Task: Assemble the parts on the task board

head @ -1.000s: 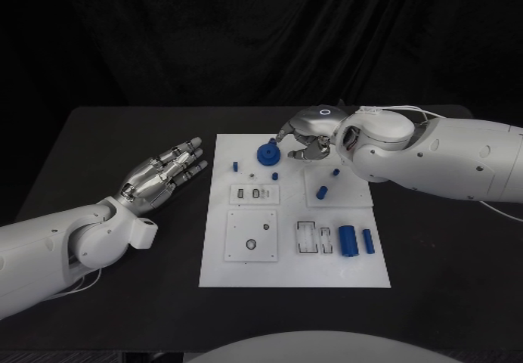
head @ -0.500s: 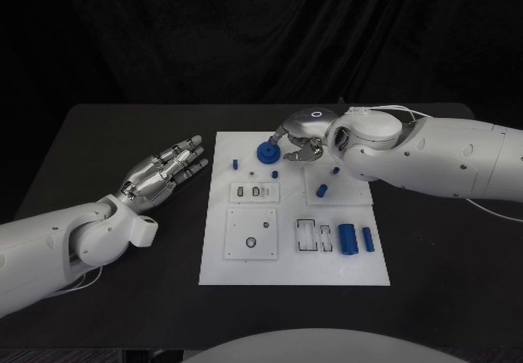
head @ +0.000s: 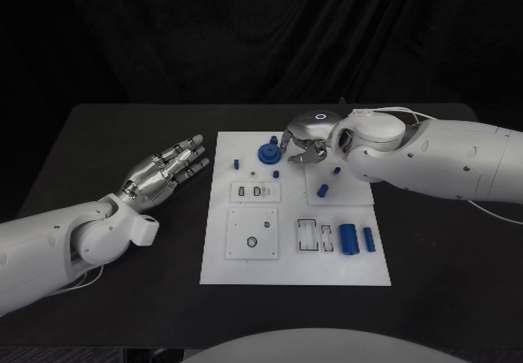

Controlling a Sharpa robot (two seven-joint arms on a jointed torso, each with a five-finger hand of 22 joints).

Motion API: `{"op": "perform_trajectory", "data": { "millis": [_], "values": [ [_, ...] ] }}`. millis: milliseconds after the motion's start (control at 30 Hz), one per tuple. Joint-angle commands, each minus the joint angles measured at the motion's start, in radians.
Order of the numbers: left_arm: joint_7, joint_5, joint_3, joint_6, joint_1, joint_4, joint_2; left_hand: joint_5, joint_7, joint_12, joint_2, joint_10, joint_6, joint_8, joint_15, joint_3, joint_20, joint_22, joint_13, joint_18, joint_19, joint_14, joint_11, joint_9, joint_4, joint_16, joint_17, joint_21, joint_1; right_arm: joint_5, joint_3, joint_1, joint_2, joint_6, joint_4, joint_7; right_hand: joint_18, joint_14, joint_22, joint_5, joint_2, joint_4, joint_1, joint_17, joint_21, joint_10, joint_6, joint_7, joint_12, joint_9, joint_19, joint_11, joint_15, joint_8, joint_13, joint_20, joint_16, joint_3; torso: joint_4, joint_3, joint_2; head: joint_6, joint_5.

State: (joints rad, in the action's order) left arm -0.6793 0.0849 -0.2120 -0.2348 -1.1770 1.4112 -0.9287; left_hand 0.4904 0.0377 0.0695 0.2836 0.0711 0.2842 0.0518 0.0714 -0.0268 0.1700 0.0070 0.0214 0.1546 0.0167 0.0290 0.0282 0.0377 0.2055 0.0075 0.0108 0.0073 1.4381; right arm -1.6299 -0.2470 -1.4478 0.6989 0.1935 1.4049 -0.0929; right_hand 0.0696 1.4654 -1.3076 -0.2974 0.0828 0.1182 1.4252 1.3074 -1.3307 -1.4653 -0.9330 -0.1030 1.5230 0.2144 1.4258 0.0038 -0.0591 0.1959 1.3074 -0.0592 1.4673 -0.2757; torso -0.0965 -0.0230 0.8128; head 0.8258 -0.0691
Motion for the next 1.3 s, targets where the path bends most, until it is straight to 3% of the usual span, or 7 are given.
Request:
{"op": "perform_trajectory", "data": {
  "millis": [33,333,633,700,867,1000,1300],
  "values": [
    [-0.066,-0.001,0.001,-0.01,0.001,0.003,0.0,0.006,0.008,0.004,-0.003,0.002,0.0,0.002,0.009,0.007,0.006,0.002,0.001,0.012,0.001,0.001,0.009,0.001,0.001,0.004,0.001,0.006,-0.01,-0.006,0.0,0.002,0.019,0.026,0.013,-0.004,-0.004,0.05,-0.127,0.006,-0.014,-0.001,0.001,0.114,0.004,-0.018,-0.012,0.003,0.001,0.012,0.001,0.005,0.007,0.014,0.182,0.0,-0.007,0.007,-0.0016,0.0001,0.001,-0.002,0.001],
    [-0.066,-0.001,0.001,-0.008,0.001,0.002,-0.005,0.006,0.008,0.004,-0.003,0.003,0.0,0.002,0.009,0.008,0.006,0.002,0.001,0.012,0.001,0.001,0.009,0.001,0.001,0.004,0.001,0.006,-0.01,-0.006,0.001,-0.006,0.075,0.093,0.041,-0.007,-0.004,0.048,-0.128,0.01,-0.014,0.001,-0.003,0.107,0.006,-0.017,-0.002,0.002,0.0,0.018,0.001,0.005,0.006,0.015,0.181,0.001,-0.012,0.013,0.0025,0.0001,0.0,-0.003,0.001],
    [-0.065,-0.001,0.001,-0.006,0.001,0.003,-0.007,0.006,0.008,0.004,-0.003,0.003,0.0,0.002,0.009,0.008,0.006,0.002,0.001,0.012,0.001,0.001,0.009,0.001,0.001,0.004,0.001,0.006,-0.01,-0.006,0.0,-0.065,0.164,0.093,0.099,-0.052,-0.006,0.047,-0.132,0.067,-0.012,0.023,-0.024,0.102,0.003,-0.017,0.022,0.006,0.0,0.027,0.006,0.002,0.004,0.013,0.18,0.002,-0.017,0.034,0.0001,-0.0019,0.0,-0.004,-0.011],
    [-0.064,-0.001,0.001,-0.003,0.001,0.005,-0.008,0.007,0.008,0.005,-0.004,0.003,0.003,0.002,0.009,0.01,0.006,0.002,0.002,0.012,0.001,0.002,0.01,0.002,0.0,0.004,0.002,0.006,-0.011,-0.006,0.0,-0.083,0.204,0.09,0.124,-0.065,-0.008,0.05,-0.139,0.101,-0.006,0.041,-0.034,0.105,-0.006,-0.029,0.042,0.005,0.006,0.02,0.014,0.002,0.003,-0.01,0.19,0.004,-0.015,0.045,-0.0007,-0.0025,0.0,-0.004,-0.013],
    [-0.063,-0.001,0.001,-0.004,0.001,0.005,-0.007,0.008,0.009,0.006,-0.004,0.004,0.004,0.003,0.009,0.011,0.006,0.002,0.002,0.012,0.002,0.002,0.01,0.002,-0.001,0.004,0.002,0.006,-0.012,-0.006,0.0,-0.099,0.276,0.118,0.166,-0.074,-0.011,0.052,-0.144,0.122,0.006,0.057,-0.033,0.105,-0.012,-0.029,0.061,-0.004,0.005,0.001,0.02,0.008,0.007,-0.041,0.188,0.001,-0.016,0.054,-0.0016,-0.0007,0.001,-0.002,-0.014],
    [-0.064,-0.001,0.001,-0.006,0.001,0.004,-0.003,0.008,0.009,0.006,-0.005,0.004,0.004,0.003,0.009,0.012,0.006,0.002,0.002,0.012,0.002,0.002,0.01,0.002,-0.001,0.004,0.002,0.006,-0.013,0.001,-0.001,-0.098,0.325,0.15,0.184,-0.075,-0.013,0.056,-0.151,0.151,0.015,0.076,-0.03,0.108,-0.02,-0.032,0.08,-0.002,0.005,-0.022,0.028,0.007,0.006,-0.071,0.19,0.001,-0.014,0.066,-0.0075,-0.0011,0.001,-0.003,-0.023],
    [-0.066,-0.001,0.001,-0.006,0.003,0.0,0.001,0.008,0.009,0.006,-0.005,0.004,0.004,0.003,0.009,0.012,0.006,0.002,0.002,0.012,0.002,0.002,0.01,0.002,-0.001,0.004,0.002,0.006,-0.013,0.034,-0.001,-0.051,0.413,0.237,0.192,-0.055,-0.005,0.044,-0.138,0.195,0.028,0.118,-0.017,0.088,0.019,-0.013,0.123,0.001,-0.008,-0.063,0.008,0.006,0.007,-0.116,0.17,0.0,-0.035,0.092,-0.003,-0.0021,0.0,-0.005,-0.031]
  ]
}}
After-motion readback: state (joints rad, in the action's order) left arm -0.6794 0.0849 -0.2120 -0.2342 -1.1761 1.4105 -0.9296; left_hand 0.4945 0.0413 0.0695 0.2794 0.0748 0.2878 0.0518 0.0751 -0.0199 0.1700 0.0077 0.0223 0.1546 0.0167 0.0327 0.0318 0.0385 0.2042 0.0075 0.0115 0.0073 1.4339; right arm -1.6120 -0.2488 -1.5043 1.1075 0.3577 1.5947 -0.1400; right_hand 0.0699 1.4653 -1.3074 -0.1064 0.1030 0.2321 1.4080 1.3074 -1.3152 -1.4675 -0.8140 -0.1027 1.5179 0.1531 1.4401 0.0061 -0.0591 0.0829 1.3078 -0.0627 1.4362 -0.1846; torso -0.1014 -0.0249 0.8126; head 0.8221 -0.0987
